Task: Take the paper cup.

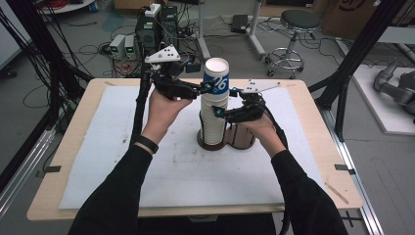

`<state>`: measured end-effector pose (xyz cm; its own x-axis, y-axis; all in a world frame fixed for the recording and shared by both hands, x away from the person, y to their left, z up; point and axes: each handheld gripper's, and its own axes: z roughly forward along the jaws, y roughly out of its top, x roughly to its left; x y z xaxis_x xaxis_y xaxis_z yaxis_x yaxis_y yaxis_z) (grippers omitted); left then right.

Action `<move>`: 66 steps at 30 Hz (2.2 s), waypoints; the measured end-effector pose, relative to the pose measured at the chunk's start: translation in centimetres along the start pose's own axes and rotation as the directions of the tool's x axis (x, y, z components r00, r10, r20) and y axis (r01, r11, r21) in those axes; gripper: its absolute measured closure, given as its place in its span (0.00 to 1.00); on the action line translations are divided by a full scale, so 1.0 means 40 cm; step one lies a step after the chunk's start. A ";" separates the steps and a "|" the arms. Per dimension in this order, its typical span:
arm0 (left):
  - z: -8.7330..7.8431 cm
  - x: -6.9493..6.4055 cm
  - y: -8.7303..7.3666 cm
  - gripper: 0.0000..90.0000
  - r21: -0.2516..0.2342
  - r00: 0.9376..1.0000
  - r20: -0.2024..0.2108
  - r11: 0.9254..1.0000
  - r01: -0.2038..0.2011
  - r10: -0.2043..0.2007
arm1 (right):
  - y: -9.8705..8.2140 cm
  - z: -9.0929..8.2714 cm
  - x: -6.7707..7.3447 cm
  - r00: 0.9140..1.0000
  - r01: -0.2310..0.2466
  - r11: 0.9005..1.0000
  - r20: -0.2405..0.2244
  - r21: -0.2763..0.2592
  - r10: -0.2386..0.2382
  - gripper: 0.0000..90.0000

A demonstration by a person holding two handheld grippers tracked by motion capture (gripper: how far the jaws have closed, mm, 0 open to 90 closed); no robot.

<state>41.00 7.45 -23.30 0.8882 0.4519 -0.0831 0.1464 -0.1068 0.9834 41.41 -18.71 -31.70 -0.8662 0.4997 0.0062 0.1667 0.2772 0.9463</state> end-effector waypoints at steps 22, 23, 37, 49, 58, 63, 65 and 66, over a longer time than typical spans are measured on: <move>0.062 0.019 0.043 0.32 -0.004 1.000 0.028 1.000 0.008 -0.008 | 0.000 -0.001 0.000 1.000 0.003 1.000 -0.001 0.000 -0.003 0.17; 0.062 0.019 0.044 0.32 -0.001 1.000 0.029 1.000 0.006 -0.006 | 0.000 -0.002 -0.001 1.000 0.002 1.000 -0.002 0.000 -0.002 0.17; 0.046 0.002 0.092 0.33 -0.035 1.000 0.008 0.999 -0.028 0.028 | 0.000 -0.003 0.000 1.000 0.003 1.000 -0.003 0.004 -0.003 0.17; 0.017 -0.011 0.159 0.33 -0.088 0.999 0.002 0.995 -0.046 0.046 | 0.000 -0.003 0.001 1.000 0.000 1.000 -0.002 0.002 0.000 0.17; -0.019 -0.023 0.203 0.33 -0.131 0.998 -0.011 0.989 -0.066 0.065 | 0.000 -0.004 0.001 1.000 0.001 1.000 -0.002 0.004 -0.001 0.17; -0.047 -0.037 0.222 0.33 -0.146 0.996 -0.013 0.986 -0.084 0.083 | 0.000 -0.004 0.001 1.000 0.002 1.000 -0.002 0.003 -0.002 0.17; -0.056 -0.040 0.225 0.33 -0.147 0.996 -0.011 0.985 -0.086 0.085 | 0.000 -0.004 0.001 1.000 0.000 1.000 -0.001 0.004 0.000 0.17; -0.063 -0.044 0.225 0.33 -0.144 0.996 -0.010 0.986 -0.089 0.089 | 0.001 -0.005 0.001 1.000 -0.002 1.000 -0.002 0.004 0.002 0.17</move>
<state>39.63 7.94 -13.89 0.8932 0.4496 0.0061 0.0022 -0.0180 0.9998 41.28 -18.83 -31.62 -0.8667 0.4987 0.0082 0.1698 0.2796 0.9450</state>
